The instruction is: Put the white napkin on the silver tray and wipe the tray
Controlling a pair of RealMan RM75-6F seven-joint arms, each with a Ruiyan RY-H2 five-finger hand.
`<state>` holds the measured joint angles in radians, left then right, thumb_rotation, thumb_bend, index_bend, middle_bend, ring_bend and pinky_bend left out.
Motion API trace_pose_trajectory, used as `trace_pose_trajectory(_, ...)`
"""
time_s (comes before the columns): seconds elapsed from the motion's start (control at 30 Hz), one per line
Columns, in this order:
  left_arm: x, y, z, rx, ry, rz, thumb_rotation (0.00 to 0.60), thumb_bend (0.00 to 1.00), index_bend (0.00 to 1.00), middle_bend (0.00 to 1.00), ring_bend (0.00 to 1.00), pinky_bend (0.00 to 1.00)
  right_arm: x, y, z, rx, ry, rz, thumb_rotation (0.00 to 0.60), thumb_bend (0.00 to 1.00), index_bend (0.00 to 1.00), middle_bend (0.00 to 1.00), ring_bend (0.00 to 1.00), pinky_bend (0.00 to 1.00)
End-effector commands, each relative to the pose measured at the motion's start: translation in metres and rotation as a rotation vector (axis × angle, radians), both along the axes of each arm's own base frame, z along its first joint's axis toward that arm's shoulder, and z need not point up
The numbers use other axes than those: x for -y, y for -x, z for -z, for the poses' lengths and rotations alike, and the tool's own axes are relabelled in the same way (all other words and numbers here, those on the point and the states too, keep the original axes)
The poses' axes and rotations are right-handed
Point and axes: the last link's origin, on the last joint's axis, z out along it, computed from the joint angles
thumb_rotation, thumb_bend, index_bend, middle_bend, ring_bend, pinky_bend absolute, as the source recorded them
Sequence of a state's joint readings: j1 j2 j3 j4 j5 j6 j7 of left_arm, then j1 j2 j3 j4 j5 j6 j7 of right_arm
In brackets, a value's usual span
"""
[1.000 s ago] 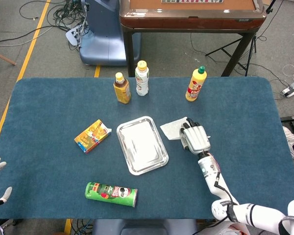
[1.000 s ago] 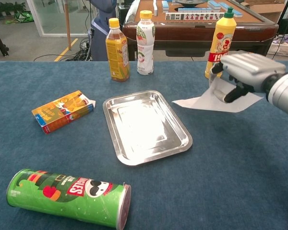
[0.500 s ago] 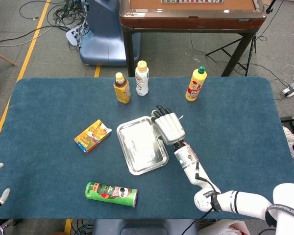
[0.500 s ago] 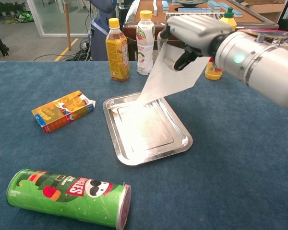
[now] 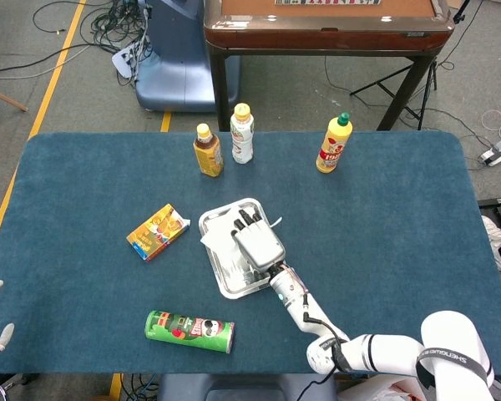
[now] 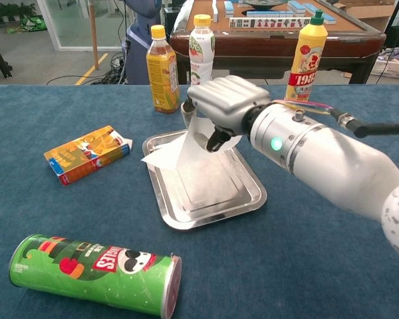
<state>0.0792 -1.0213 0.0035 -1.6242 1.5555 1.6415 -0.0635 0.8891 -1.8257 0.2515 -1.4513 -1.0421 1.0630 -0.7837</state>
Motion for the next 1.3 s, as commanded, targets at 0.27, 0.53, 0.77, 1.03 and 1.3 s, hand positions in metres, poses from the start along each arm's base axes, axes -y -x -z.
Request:
trace_pose_trajectory(0.27, 0.002, 0.002, 0.001, 0.006, 0.003, -0.001, 0.6, 0.27, 0.2, 0.12, 0.12, 0.0, -0.025, 0.004, 0.003, -0.071, 0.028, -0.032, 0.6, 0.51, 0.55, 0.32, 0.14, 0.33)
trace_pose_trajectory(0.53, 0.0, 0.003, 0.005, 0.013, 0.015, 0.009, 0.6, 0.27, 0.2, 0.12, 0.12, 0.0, -0.04, 0.02, 0.002, -0.119, 0.018, -0.029, 0.6, 0.49, 0.55, 0.32, 0.14, 0.33)
trace_pose_trajectory(0.77, -0.002, 0.003, 0.008, 0.018, 0.023, 0.013, 0.6, 0.27, 0.2, 0.12, 0.12, 0.0, -0.041, 0.029, -0.001, -0.155, 0.034, -0.023, 0.6, 0.46, 0.55, 0.32, 0.14, 0.33)
trace_pose_trajectory(1.03, -0.003, 0.003, 0.008, 0.018, 0.021, 0.011, 0.6, 0.27, 0.2, 0.12, 0.12, 0.0, -0.044, 0.029, 0.004, -0.134, 0.008, -0.025, 0.6, 0.36, 0.55, 0.32, 0.14, 0.33)
trace_pose_trajectory(1.3, -0.002, 0.005, 0.008, 0.017, 0.021, 0.003, 0.6, 0.27, 0.2, 0.12, 0.12, 0.0, -0.046, 0.027, 0.012, -0.125, -0.015, -0.029, 0.6, 0.27, 0.55, 0.32, 0.14, 0.33)
